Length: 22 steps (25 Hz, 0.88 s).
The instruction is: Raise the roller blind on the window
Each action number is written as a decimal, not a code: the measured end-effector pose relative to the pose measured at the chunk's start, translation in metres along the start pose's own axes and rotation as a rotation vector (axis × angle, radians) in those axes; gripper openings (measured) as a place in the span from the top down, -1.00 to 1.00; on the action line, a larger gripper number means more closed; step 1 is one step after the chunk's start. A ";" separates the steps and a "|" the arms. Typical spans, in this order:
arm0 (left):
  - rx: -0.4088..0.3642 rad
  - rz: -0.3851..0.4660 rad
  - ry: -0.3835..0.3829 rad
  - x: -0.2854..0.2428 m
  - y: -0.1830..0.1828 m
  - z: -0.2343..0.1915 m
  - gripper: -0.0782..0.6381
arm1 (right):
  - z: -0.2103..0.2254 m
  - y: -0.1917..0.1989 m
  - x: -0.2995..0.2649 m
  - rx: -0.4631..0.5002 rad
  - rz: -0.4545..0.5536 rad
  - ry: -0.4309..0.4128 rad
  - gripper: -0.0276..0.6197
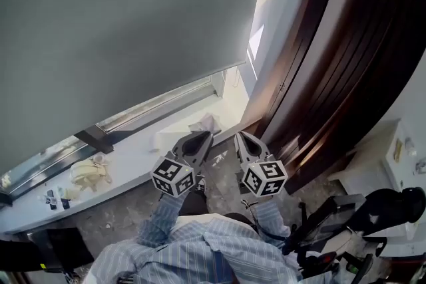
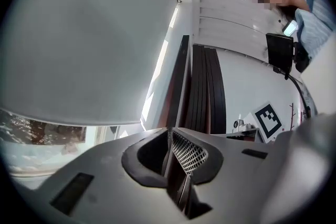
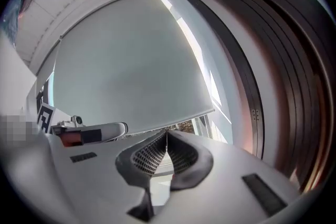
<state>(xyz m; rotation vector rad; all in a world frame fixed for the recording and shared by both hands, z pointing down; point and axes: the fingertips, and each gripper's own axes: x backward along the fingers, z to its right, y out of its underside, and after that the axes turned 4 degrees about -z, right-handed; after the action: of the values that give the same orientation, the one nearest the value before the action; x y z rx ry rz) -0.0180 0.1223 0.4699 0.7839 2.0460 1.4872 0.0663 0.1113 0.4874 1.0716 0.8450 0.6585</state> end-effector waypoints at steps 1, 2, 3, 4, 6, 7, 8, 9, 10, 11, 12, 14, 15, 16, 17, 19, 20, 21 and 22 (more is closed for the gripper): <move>-0.006 -0.001 0.013 -0.006 -0.007 -0.013 0.76 | 0.001 -0.006 -0.014 -0.007 0.006 0.007 0.89; -0.011 -0.003 0.027 -0.013 -0.014 -0.024 0.76 | 0.002 -0.012 -0.026 -0.010 0.010 0.017 0.89; -0.015 -0.006 0.043 -0.019 -0.020 -0.035 0.76 | 0.003 -0.016 -0.036 -0.012 0.014 0.031 0.89; -0.018 -0.010 0.060 -0.025 -0.025 -0.045 0.76 | 0.005 -0.019 -0.045 -0.014 0.015 0.048 0.89; -0.023 -0.016 0.095 -0.038 -0.033 -0.060 0.76 | 0.010 -0.021 -0.057 -0.021 0.013 0.084 0.90; -0.023 -0.016 0.112 -0.045 -0.037 -0.067 0.76 | 0.013 -0.020 -0.061 -0.025 0.007 0.101 0.89; -0.022 -0.015 0.128 -0.052 -0.040 -0.073 0.76 | 0.015 -0.019 -0.065 -0.028 -0.003 0.118 0.89; -0.020 -0.013 0.143 -0.060 -0.044 -0.078 0.76 | 0.018 -0.016 -0.067 -0.029 -0.014 0.134 0.89; -0.018 -0.009 0.157 -0.069 -0.049 -0.082 0.76 | 0.021 -0.014 -0.068 -0.028 -0.026 0.149 0.89; -0.020 -0.003 0.172 -0.078 -0.054 -0.085 0.76 | 0.025 -0.012 -0.068 -0.029 -0.037 0.164 0.89; -0.026 0.004 0.185 -0.088 -0.060 -0.086 0.76 | 0.029 -0.009 -0.068 -0.032 -0.045 0.177 0.89; -0.048 0.021 0.207 -0.111 -0.073 -0.086 0.76 | 0.040 -0.006 -0.067 -0.039 -0.057 0.200 0.89; -0.062 0.031 0.214 -0.124 -0.080 -0.085 0.76 | 0.046 -0.005 -0.066 -0.042 -0.062 0.207 0.89; -0.075 0.043 0.217 -0.136 -0.089 -0.085 0.76 | 0.051 -0.005 -0.066 -0.043 -0.067 0.211 0.89; -0.086 0.055 0.219 -0.149 -0.097 -0.084 0.76 | 0.056 -0.005 -0.066 -0.045 -0.071 0.212 0.89; -0.105 0.078 0.214 -0.173 -0.114 -0.084 0.76 | 0.068 -0.006 -0.066 -0.050 -0.079 0.208 0.89; -0.117 0.088 0.208 -0.185 -0.123 -0.084 0.76 | 0.075 -0.008 -0.066 -0.051 -0.082 0.204 0.89; -0.130 0.095 0.199 -0.197 -0.131 -0.084 0.76 | 0.083 -0.010 -0.067 -0.050 -0.085 0.198 0.89; -0.143 0.101 0.187 -0.207 -0.139 -0.084 0.76 | 0.090 -0.013 -0.069 -0.048 -0.089 0.189 0.89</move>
<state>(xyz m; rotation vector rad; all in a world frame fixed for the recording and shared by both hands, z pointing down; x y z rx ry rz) 0.0510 -0.1123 0.3717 0.7237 2.0297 1.8018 0.1070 0.0083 0.5146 0.9335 1.0288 0.7092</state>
